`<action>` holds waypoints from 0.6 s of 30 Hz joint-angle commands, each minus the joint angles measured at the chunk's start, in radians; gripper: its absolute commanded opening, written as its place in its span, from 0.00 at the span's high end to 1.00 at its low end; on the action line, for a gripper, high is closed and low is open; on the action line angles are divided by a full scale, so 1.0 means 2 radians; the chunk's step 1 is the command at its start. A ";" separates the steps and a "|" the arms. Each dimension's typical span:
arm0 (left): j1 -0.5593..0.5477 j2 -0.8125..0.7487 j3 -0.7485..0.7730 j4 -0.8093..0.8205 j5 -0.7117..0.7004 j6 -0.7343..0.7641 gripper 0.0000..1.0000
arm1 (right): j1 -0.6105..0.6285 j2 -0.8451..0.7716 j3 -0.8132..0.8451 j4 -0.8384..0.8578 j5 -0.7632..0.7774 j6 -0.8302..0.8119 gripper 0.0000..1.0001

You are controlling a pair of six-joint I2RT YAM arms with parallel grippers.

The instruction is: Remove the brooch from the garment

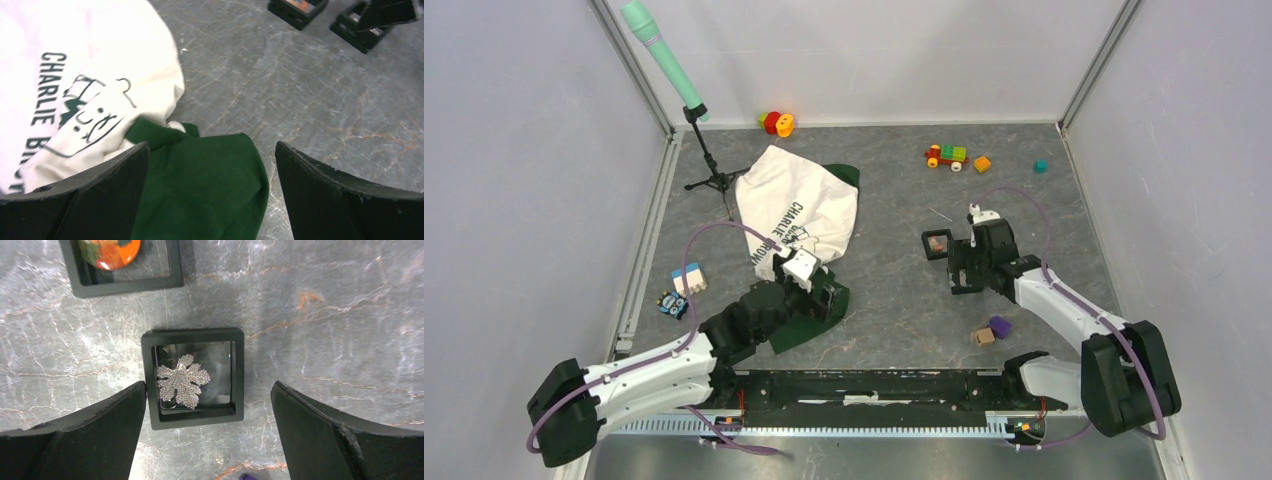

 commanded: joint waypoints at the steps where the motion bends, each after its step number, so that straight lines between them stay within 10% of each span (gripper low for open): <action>1: 0.000 -0.023 0.019 -0.021 -0.066 -0.041 0.00 | -0.001 -0.045 0.036 0.005 0.022 -0.013 0.02; 12: 0.169 -0.055 0.052 -0.047 -0.103 -0.086 0.00 | -0.001 -0.208 -0.126 0.299 0.130 -0.077 0.08; 18: 0.260 0.053 0.072 0.016 -0.128 -0.030 0.00 | -0.009 -0.194 -0.150 0.353 0.207 -0.090 0.11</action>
